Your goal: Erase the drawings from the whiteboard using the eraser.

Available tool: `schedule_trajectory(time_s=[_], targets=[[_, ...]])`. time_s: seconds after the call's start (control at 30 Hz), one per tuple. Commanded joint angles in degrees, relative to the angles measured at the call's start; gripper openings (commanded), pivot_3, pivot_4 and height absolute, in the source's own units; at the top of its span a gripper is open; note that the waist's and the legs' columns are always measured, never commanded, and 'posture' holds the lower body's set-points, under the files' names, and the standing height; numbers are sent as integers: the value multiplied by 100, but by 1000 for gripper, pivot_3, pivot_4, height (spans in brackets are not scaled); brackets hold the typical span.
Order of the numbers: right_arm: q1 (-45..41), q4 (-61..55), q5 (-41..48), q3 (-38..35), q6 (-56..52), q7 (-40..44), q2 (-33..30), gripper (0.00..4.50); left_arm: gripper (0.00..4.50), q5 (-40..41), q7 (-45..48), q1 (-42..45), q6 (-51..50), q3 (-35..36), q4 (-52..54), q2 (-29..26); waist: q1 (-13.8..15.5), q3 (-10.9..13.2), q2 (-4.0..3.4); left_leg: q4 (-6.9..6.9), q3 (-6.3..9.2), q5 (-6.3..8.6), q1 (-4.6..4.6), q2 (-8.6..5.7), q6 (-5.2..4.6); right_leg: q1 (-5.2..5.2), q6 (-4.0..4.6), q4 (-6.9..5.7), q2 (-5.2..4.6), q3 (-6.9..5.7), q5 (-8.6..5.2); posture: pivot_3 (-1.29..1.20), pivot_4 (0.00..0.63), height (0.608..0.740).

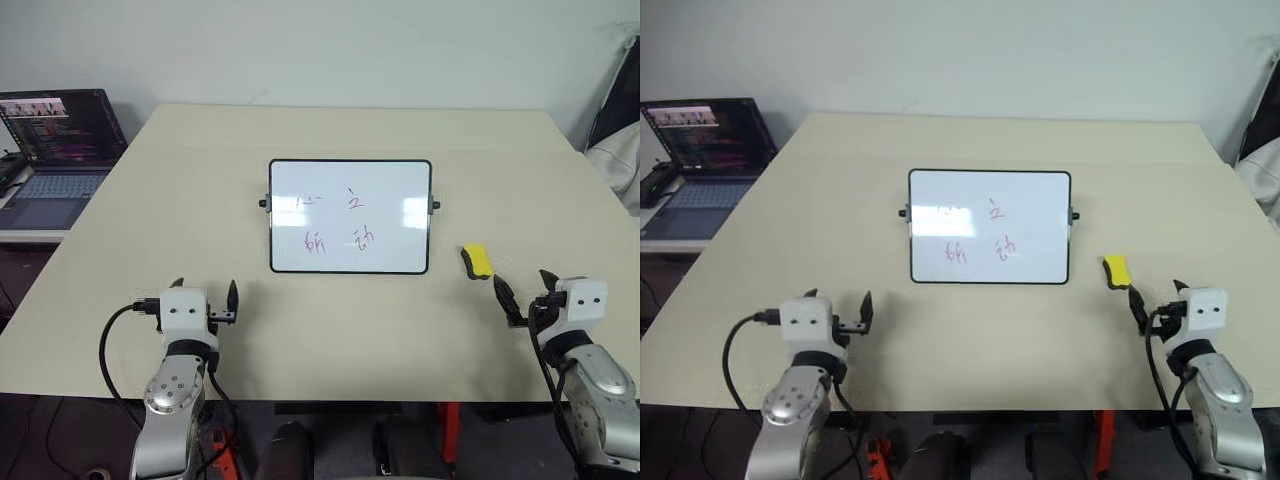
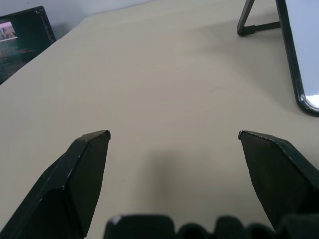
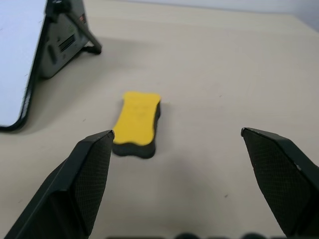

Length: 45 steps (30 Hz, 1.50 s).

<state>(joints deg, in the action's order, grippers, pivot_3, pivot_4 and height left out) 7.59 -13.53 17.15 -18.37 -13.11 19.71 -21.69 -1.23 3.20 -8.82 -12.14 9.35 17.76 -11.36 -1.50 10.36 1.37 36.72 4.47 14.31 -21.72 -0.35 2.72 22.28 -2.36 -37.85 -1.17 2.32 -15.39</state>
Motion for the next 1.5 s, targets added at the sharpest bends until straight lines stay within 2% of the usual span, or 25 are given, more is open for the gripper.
schedule_trajectory(time_s=[0.03,0.2,0.43,0.57,0.7,0.8,1.1,1.5], targets=[[-57,-243,73,-19,-125,20,-87,4473,4500,-75,32,112,-5,-132,91,-9,1,0,0,2,-1,0,0,0,0,0,0,0,0,0,0,0,150,740],[-85,-840,295,-157,-593,-106,-131,4473,4500,84,479,249,-155,-375,525,-227,0,3,-4,4,0,0,-3,0,0,2,0,-2,0,0,0,0,150,740],[-478,-1473,929,-355,-1478,-300,-258,4473,4500,738,2035,1133,-287,-1006,923,-966,0,2,-4,7,-1,0,-4,-1,0,0,-1,-1,2,-2,1,0,150,740],[-976,-1451,1309,-321,-2358,-648,-258,4473,4500,1205,3087,1777,-458,-1248,716,-1507,-16,3,-4,7,-3,0,-3,-1,0,2,-1,-4,6,-4,1,0,150,740],[-1497,-1423,1155,-63,-3431,-1194,-406,4473,4500,1738,4389,2350,-634,-1480,280,-2062,-22,6,-8,2,-6,1,-4,1,-1,5,2,-5,7,-2,-1,0,150,740],[-1749,-1356,1189,-27,-3847,-1359,-352,4473,4500,1837,5009,2623,-513,-1645,-89,-2333,-22,6,-10,2,-14,0,-8,-2,-2,16,2,-7,9,-7,0,0,150,740],[-1953,-921,844,424,-3717,-1318,-198,4473,4500,1824,5863,2940,-354,-1911,-416,-2489,-23,7,-9,0,-18,7,-25,-3,-12,30,22,0,5,-4,11,0,150,740],[-2249,98,184,739,-2937,-1304,61,4473,4500,1659,5941,3076,37,-1926,-699,-2358,-32,7,-10,0,-22,7,-25,-2,-13,37,22,-6,6,-2,11,0,150,740]])
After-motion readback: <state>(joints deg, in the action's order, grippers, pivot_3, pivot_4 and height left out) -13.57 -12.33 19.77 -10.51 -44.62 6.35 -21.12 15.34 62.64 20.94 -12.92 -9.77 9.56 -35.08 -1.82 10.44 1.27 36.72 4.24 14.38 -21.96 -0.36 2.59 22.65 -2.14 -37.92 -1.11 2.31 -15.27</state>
